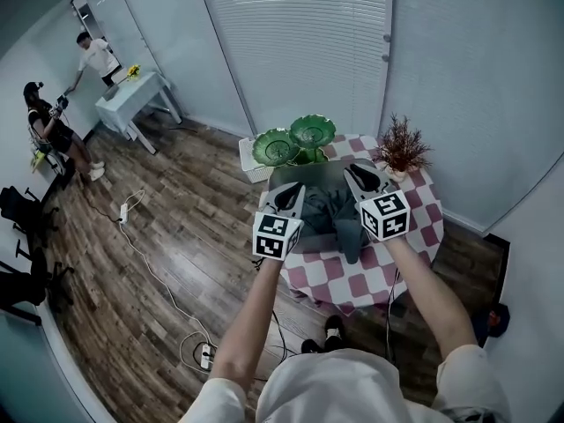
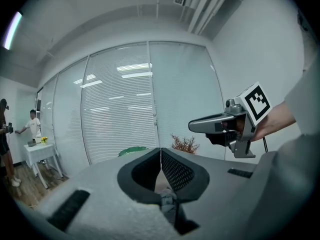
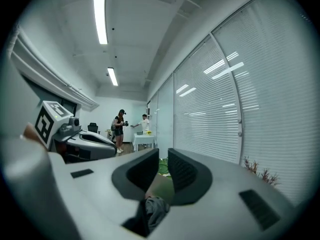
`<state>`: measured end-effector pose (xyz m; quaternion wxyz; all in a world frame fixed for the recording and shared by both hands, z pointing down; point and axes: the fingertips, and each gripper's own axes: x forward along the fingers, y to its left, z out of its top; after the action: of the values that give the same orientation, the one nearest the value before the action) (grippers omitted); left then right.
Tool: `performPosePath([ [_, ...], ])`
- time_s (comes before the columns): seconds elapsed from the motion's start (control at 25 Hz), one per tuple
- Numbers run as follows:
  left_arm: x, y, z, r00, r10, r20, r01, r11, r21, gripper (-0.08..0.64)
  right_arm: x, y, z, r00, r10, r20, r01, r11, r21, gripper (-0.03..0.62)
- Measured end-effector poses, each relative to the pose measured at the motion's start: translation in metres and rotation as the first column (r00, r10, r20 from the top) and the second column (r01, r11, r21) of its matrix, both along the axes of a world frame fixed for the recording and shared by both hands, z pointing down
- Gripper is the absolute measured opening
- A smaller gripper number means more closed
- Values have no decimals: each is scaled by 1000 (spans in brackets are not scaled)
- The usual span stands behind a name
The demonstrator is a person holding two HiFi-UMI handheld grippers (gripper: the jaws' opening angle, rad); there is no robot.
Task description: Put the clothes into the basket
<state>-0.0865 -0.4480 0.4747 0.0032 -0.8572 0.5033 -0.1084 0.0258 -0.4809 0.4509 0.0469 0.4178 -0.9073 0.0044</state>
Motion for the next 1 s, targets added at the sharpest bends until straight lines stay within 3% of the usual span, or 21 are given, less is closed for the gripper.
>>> performPosePath([
  [0.24,1,6,-8,1000,20,-15,-19,1000,14,18,-2,13,-3,1000,14,-18,-14,1000,-7,22],
  [0.64,-2,-1,-3,999,18,-48,-17,1000,23,18,-9,11,12,998,0,-57,-1,1000,-23,21],
  [1.0,-8,-6,9,999,13,-37,-13,1000,2,18,-15,4,23,997,9,-71,-12,999,-45,20],
])
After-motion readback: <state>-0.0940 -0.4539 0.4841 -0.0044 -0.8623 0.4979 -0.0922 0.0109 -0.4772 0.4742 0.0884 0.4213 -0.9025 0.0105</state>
